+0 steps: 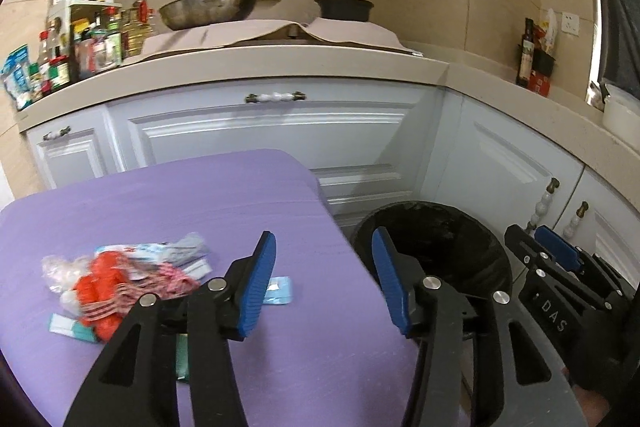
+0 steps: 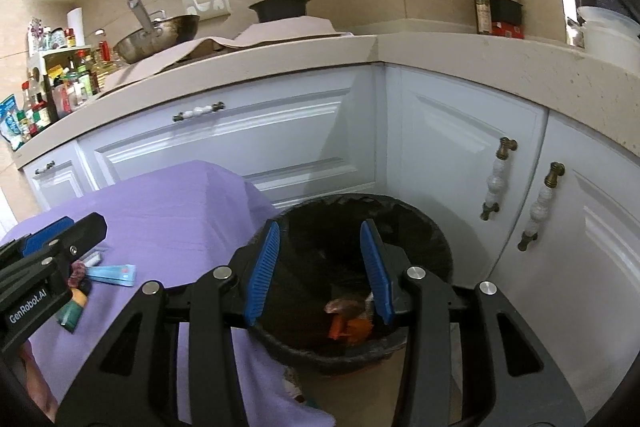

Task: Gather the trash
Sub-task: 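Grasp the checked ribbon with the right gripper while the left gripper approaches the orange bag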

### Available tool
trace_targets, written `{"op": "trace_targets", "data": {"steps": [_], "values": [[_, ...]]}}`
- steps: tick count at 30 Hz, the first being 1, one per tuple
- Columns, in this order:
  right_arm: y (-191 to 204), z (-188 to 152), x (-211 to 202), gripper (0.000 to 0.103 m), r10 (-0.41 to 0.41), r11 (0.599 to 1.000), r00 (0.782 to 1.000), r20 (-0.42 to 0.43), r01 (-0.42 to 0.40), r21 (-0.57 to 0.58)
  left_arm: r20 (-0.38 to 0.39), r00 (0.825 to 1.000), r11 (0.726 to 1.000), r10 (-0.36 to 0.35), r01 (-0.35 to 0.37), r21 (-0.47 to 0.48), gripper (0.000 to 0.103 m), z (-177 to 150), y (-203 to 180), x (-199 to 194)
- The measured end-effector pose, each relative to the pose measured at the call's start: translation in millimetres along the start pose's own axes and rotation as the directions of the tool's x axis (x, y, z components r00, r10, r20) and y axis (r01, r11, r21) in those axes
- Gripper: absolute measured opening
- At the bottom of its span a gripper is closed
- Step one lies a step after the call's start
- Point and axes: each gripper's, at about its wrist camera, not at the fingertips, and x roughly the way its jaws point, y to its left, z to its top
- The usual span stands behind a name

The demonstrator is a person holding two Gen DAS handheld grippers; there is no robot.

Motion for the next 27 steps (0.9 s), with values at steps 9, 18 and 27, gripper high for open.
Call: {"op": "trace_targets", "data": {"steps": [9, 18, 27], "values": [[49, 1, -12, 0.042, 0.105, 0.994, 0.994, -0.009, -0.105, -0.005, 0.006, 0.995, 0.995, 0.095, -0.095, -0.037, 0.056, -13, 54, -29], [118, -6, -16, 0.042, 0.231, 0.971, 0.972, -0.050, -0.234, -0.057, -0.021, 0.978, 0.973, 0.210, -0.211, -0.095, 0.061, -30, 118, -49], [181, -19, -11, 0.046, 0.305, 0.941, 0.946, -0.106, -0.317, -0.118, -0.051, 0.953, 0.942, 0.300, -0.304, -0.145, 0.062, -47, 170, -61]]}}
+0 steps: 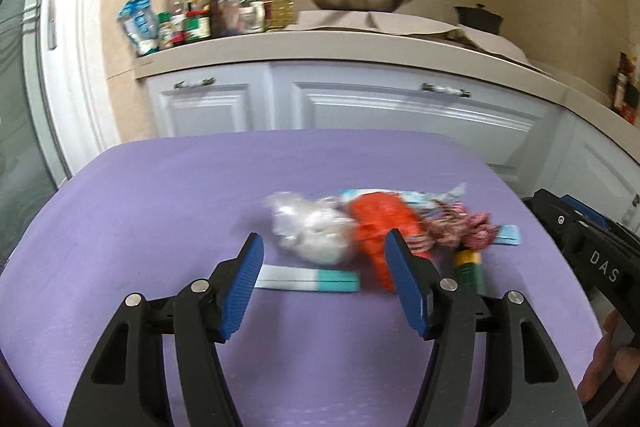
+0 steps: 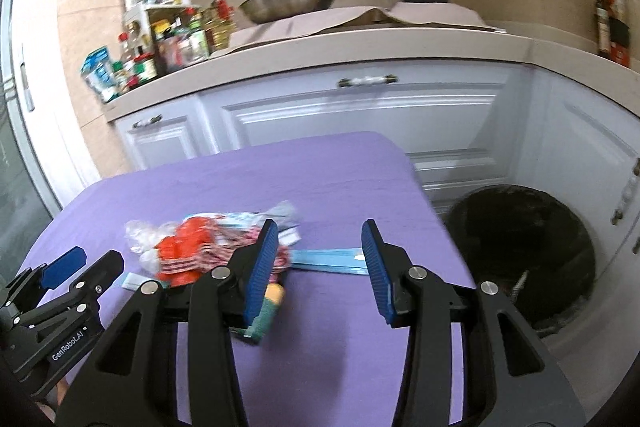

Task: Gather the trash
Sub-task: 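Grasp the checked ribbon with the right gripper while the left gripper approaches the orange bag, then lift the orange plastic bag with the left gripper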

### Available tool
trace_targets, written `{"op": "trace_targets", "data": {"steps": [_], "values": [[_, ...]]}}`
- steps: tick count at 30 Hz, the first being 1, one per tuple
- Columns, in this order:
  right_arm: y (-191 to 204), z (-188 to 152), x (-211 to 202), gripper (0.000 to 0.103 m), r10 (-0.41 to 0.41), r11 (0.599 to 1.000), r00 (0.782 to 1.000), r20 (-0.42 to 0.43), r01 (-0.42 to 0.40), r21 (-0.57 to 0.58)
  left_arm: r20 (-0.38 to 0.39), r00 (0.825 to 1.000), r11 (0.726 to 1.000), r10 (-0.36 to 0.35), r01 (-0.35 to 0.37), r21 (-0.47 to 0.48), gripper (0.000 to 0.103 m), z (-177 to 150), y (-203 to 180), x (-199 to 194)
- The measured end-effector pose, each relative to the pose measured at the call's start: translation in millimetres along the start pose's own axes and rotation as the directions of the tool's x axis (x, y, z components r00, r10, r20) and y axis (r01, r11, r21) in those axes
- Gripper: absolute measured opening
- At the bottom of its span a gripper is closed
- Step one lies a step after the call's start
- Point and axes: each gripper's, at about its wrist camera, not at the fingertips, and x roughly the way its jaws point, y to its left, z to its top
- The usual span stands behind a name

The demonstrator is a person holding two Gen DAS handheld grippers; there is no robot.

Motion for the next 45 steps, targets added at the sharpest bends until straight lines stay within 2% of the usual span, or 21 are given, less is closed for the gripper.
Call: {"op": "trace_targets", "data": {"steps": [1, 2, 7, 12, 16, 18, 20, 21, 25, 27, 28, 29, 32, 35, 45], "values": [[5, -1, 2, 0.051, 0.005, 1.000, 1.000, -0.003, -0.005, -0.004, -0.001, 1.000, 1.000, 0.005, -0.005, -0.006, 0.062, 0, 4, 0], [11, -1, 5, 0.053, 0.011, 1.000, 1.000, -0.005, -0.011, -0.009, -0.003, 1.000, 1.000, 0.010, -0.010, -0.015, 0.062, -1, 10, 1], [33, -2, 23, 0.053, 0.029, 0.999, 0.999, -0.044, -0.031, -0.033, -0.012, 1.000, 0.999, 0.028, -0.028, -0.036, 0.063, -4, 26, 4], [42, -4, 39, 0.058, 0.028, 0.999, 0.996, -0.082, -0.031, -0.038, -0.017, 0.999, 0.998, 0.040, -0.040, -0.048, 0.064, -5, 37, 6], [44, -5, 49, 0.058, 0.024, 0.999, 0.993, -0.114, -0.028, -0.036, -0.021, 0.999, 0.998, 0.033, -0.034, -0.061, 0.065, -5, 42, 8], [41, -6, 50, 0.056, 0.023, 0.999, 0.993, -0.119, -0.026, -0.027, -0.021, 0.999, 0.997, 0.030, -0.031, -0.064, 0.067, -5, 43, 8], [40, -6, 52, 0.045, 0.031, 0.999, 0.991, -0.129, -0.034, -0.017, -0.022, 0.999, 0.998, 0.023, -0.025, -0.065, 0.067, -5, 42, 9], [39, -6, 54, 0.043, 0.037, 0.999, 0.990, -0.138, -0.039, -0.015, -0.022, 1.000, 0.998, 0.020, -0.021, -0.065, 0.067, -4, 42, 10], [36, -9, 51, 0.041, 0.051, 0.999, 0.988, -0.149, -0.053, -0.007, -0.021, 1.000, 0.998, 0.008, -0.009, -0.063, 0.067, -4, 39, 9], [34, -9, 52, 0.030, 0.059, 0.998, 0.986, -0.159, -0.060, -0.003, -0.021, 1.000, 0.998, 0.006, -0.007, -0.062, 0.067, -4, 37, 10], [34, -10, 53, 0.019, 0.067, 0.998, 0.983, -0.171, -0.068, -0.004, -0.022, 1.000, 0.998, 0.003, -0.005, -0.062, 0.067, -4, 36, 10], [33, -10, 54, 0.013, 0.073, 0.997, 0.982, -0.177, -0.074, -0.003, -0.024, 1.000, 0.998, 0.000, -0.002, -0.063, 0.067, -4, 35, 11], [31, -11, 52, 0.006, 0.089, 0.996, 0.981, -0.173, -0.089, 0.008, -0.030, 1.000, 0.998, -0.009, 0.007, -0.062, 0.067, -5, 30, 12], [29, -10, 47, 0.003, 0.090, 0.996, 0.984, -0.151, -0.090, 0.008, -0.030, 0.999, 0.998, -0.016, 0.015, -0.055, 0.067, -5, 23, 12], [3, 0, 17, 0.003, 0.059, 0.998, 0.997, -0.057, -0.058, 0.017, -0.039, 0.996, 0.996, -0.081, 0.080, -0.032, 0.067, -3, -13, 15]]}}
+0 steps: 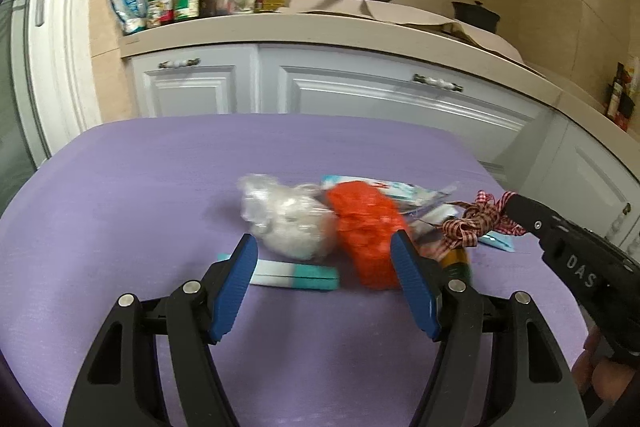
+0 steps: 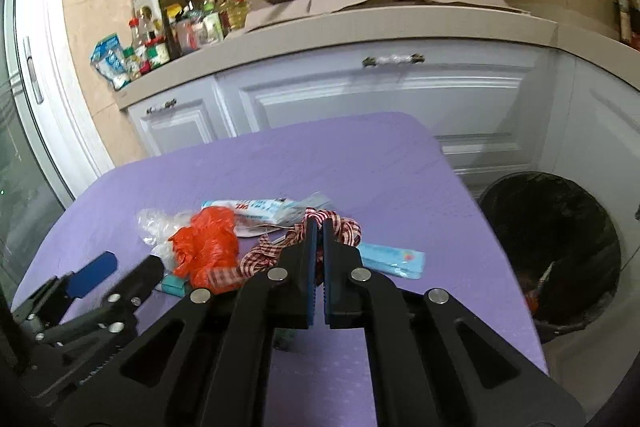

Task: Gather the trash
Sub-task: 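Lift the orange plastic bag with the left gripper, then carry ribbon and orange bag over the bin and open both grippers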

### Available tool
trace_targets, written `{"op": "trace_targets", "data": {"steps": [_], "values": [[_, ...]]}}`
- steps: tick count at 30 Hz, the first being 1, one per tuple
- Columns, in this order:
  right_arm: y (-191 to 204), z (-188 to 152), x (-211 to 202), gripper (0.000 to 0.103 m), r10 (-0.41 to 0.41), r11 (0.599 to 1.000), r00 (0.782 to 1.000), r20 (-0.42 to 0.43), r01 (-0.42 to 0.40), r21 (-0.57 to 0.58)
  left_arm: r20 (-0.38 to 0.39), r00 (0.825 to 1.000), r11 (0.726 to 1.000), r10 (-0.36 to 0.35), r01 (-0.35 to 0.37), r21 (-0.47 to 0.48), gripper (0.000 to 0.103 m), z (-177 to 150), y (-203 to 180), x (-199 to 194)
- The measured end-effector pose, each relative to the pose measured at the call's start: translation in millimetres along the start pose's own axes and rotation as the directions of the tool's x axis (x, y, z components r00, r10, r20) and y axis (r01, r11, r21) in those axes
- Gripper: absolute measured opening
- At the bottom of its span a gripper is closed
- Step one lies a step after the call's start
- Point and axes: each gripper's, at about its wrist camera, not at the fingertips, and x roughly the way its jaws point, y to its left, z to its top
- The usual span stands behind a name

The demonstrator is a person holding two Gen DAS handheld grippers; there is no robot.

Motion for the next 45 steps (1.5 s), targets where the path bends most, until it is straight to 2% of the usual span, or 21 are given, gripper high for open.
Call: {"op": "trace_targets", "data": {"steps": [6, 9, 11, 14, 18, 23, 33, 39, 45], "values": [[-27, 0, -13, 0.003, -0.014, 0.999, 1.000, 0.016, 0.013, 0.033, -0.029, 0.999, 0.999, -0.017, 0.018, 0.037, 0.067, -1, -29, 16], [-38, -2, -15, 0.003, -0.018, 0.999, 1.000, 0.016, 0.017, 0.048, -0.066, 0.997, 0.998, -0.028, 0.032, 0.048, 0.052, -1, -36, 25], [-45, -3, -17, 0.003, -0.018, 0.998, 1.000, 0.015, 0.017, 0.058, -0.087, 0.996, 0.998, -0.032, 0.037, 0.057, 0.038, -1, -39, 30], [-51, -6, -19, 0.003, -0.017, 0.998, 1.000, 0.016, 0.016, 0.066, -0.093, 0.995, 0.997, -0.031, 0.038, 0.071, 0.027, -2, -43, 32], [-56, -8, -22, 0.003, -0.012, 0.997, 1.000, 0.020, 0.011, 0.075, -0.075, 0.997, 0.996, -0.028, 0.034, 0.079, 0.018, -2, -44, 28], [-60, -7, -30, 0.003, -0.011, 0.997, 0.999, 0.040, 0.007, 0.081, -0.045, 0.999, 0.997, -0.030, 0.034, 0.074, 0.011, -3, -43, 17], [-71, 1, -55, 0.003, -0.041, 0.996, 0.994, 0.097, 0.033, 0.079, 0.037, 0.997, 0.995, -0.064, 0.061, 0.074, 0.007, 10, -51, -14], [-88, 7, -75, 0.003, -0.111, 0.992, 0.984, 0.140, 0.102, 0.068, 0.100, 0.988, 0.989, -0.116, 0.105, 0.108, 0.007, 18, -75, -31], [-114, 13, -95, 0.003, -0.189, 0.981, 0.965, 0.181, 0.178, 0.074, 0.119, 0.974, 0.974, -0.191, 0.174, 0.145, 0.007, 24, -108, -34]]}}
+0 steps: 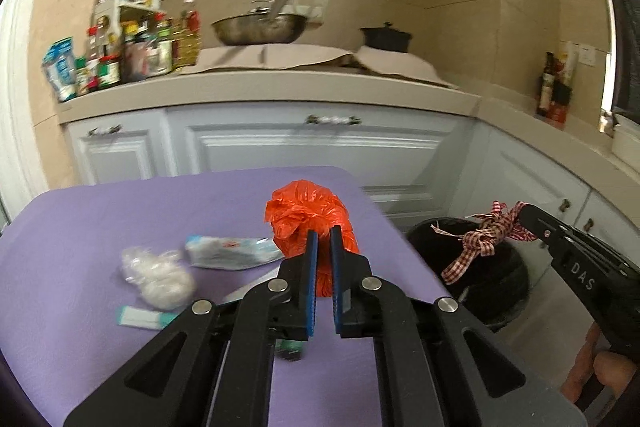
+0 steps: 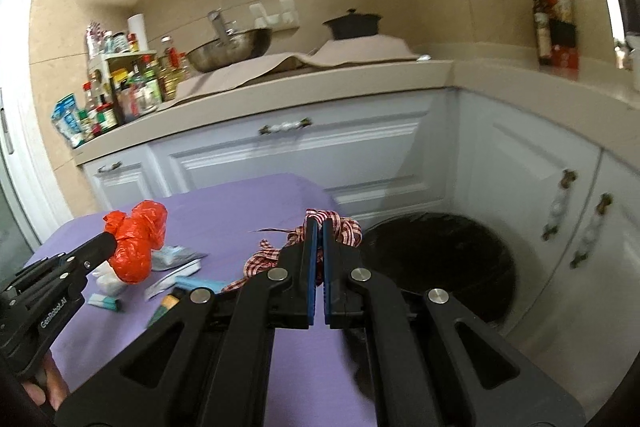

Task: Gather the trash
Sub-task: 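Carry ribbon and orange bag over the bin and open both grippers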

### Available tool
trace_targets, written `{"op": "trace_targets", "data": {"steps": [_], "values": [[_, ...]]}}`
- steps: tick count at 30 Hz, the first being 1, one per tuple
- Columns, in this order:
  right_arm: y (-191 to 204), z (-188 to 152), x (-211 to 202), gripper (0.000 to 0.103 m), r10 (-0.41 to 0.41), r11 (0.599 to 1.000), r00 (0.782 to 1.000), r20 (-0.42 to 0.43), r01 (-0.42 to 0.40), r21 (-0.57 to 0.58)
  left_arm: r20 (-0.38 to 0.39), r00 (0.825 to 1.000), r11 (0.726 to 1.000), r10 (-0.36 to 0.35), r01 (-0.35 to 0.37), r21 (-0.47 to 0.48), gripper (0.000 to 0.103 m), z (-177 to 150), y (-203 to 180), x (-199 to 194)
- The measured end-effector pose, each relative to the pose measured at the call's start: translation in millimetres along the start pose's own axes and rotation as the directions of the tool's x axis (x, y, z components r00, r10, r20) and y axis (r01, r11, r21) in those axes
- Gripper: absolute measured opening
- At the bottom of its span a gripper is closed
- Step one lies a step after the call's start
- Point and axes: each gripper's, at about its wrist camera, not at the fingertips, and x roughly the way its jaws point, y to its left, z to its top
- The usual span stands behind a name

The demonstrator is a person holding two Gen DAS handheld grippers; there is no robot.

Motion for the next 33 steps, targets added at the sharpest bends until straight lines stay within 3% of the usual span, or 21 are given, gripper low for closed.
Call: {"op": "trace_targets", "data": {"steps": [14, 33], "values": [[-76, 14, -5, 0.003, -0.138, 0.990, 0.989, 0.053, 0.136, 0.035, 0.016, 0.990, 0.984, -0.138, 0.135, 0.116, 0.007, 7, -92, 30], [-131, 7, 24, 0.003, -0.203, 0.977, 0.978, 0.039, 0.200, 0.075, -0.052, 0.983, 0.969, -0.175, 0.181, 0.165, 0.007, 3, -144, 81]]}}
